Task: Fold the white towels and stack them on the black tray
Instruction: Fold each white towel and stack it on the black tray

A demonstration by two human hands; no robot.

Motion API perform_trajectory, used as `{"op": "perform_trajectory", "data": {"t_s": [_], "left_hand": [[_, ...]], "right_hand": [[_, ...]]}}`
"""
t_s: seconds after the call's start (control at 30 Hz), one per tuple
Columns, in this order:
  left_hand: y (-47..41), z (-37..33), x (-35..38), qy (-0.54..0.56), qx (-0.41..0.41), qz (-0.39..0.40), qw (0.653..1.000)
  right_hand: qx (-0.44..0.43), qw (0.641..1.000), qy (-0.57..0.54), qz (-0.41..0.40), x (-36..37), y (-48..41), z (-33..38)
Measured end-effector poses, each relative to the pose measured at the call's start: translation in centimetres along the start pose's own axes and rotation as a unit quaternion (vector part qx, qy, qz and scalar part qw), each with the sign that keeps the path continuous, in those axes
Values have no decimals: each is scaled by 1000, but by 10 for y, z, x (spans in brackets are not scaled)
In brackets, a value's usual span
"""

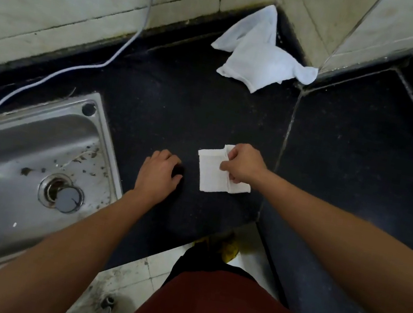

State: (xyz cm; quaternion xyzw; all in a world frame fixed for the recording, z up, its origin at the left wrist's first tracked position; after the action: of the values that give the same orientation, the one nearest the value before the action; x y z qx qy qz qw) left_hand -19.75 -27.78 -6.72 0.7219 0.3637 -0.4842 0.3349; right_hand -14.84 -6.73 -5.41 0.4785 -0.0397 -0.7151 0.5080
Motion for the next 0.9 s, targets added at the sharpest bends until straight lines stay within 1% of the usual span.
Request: {"op": "perform_trajectory", "data": {"t_s": [0.1,0.2,0.37,0.43,0.5,0.6,0.67,0.73,0.8,0.87,0.9], "left_hand": [[11,12,-6,0,-23,0,1000],[21,23,-7,5,-42,0,999],[29,29,-6,12,-55,5,998],[27,26,-5,11,-52,8,999],[25,21,-4,11,-44,10,999],[18,6,-3,20,-10,-2,1000],[12,-9,-1,28,34,-17,999],[4,-25,1,21,84,-21,996],[-4,-42,7,-5,135,11,991],[-10,-51,15,-41,163,55,984],[-12,-54,19,-61,169,74,981]], "right_hand": [[-4,999,30,24,31,-4,9],[-4,998,52,27,52,-9,13],[-37,994,100,-2,69,-17,15],[-39,996,79,-10,70,-17,15],[-45,998,42,-1,69,-14,14],[-53,997,-41,25,60,-11,8],[-70,996,-59,-22,41,-12,-2],[-97,991,-24,-94,17,-14,-12],[-122,983,12,-138,-1,-16,-19],[-157,976,46,-144,-4,-18,-20],[-175,973,68,-134,-3,-19,-20]]}}
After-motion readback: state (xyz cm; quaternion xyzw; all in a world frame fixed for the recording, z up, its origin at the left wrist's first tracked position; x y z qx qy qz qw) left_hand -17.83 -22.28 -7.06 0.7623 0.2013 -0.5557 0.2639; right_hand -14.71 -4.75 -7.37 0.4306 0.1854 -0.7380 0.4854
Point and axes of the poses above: each hand's wrist, its own y-axis away from the middle knuckle, its own x-axis out of the palm, z = x × y, the point moved 3 cm from there along -y, towards the middle knuckle, and after that the axes turned 10 degrees about -z, right-handed, at the moved point
